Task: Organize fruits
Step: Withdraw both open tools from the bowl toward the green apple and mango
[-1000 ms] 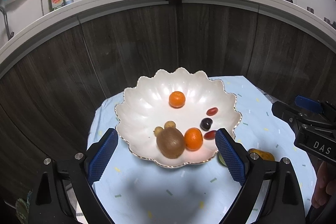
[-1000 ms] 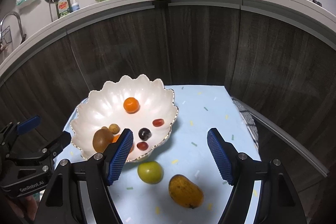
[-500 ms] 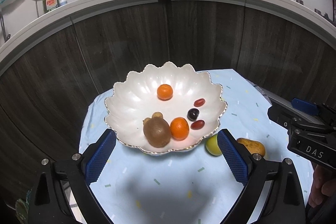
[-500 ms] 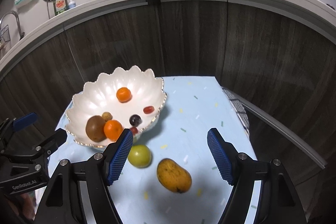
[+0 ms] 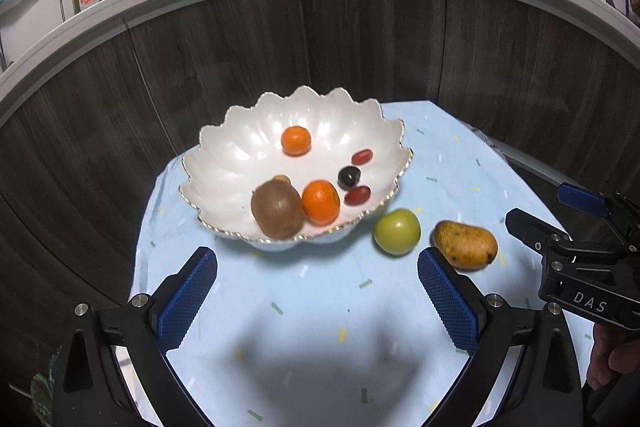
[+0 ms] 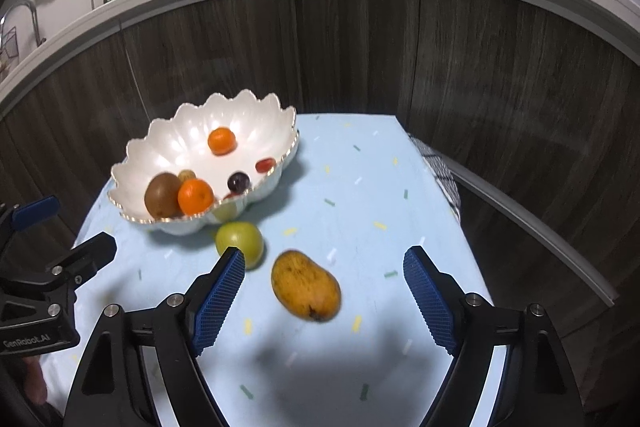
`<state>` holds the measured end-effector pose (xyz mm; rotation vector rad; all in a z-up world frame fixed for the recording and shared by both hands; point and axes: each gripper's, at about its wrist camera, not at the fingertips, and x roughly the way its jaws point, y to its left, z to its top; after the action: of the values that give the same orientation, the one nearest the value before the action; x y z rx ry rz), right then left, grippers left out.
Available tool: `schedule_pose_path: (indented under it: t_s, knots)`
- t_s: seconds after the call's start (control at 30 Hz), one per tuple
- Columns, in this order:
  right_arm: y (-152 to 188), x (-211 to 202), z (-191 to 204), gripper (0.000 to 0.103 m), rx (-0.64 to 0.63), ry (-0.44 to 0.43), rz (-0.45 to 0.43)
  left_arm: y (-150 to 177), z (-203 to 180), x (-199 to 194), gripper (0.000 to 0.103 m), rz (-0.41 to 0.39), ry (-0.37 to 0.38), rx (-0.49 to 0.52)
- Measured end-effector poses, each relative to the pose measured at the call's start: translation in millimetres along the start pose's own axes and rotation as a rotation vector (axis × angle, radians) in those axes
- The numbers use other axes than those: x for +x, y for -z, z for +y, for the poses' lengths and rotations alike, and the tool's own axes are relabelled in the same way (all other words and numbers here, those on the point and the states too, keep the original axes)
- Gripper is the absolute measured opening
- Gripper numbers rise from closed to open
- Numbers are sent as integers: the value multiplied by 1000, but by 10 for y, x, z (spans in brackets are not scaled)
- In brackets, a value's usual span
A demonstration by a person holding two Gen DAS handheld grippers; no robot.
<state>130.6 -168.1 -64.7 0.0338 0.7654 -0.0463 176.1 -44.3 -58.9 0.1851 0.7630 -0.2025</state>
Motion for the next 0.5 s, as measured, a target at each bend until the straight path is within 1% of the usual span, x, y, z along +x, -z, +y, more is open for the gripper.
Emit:
schedule_pose_path:
  t_s: [0.33,0.5]
  knots:
    - [199,135,-43,83,-16,1,19,190,-61,116,102,10,12,-15]
    - [268,205,-27,83,-48,-8,19,253,-65,189,102,18,19,-24]
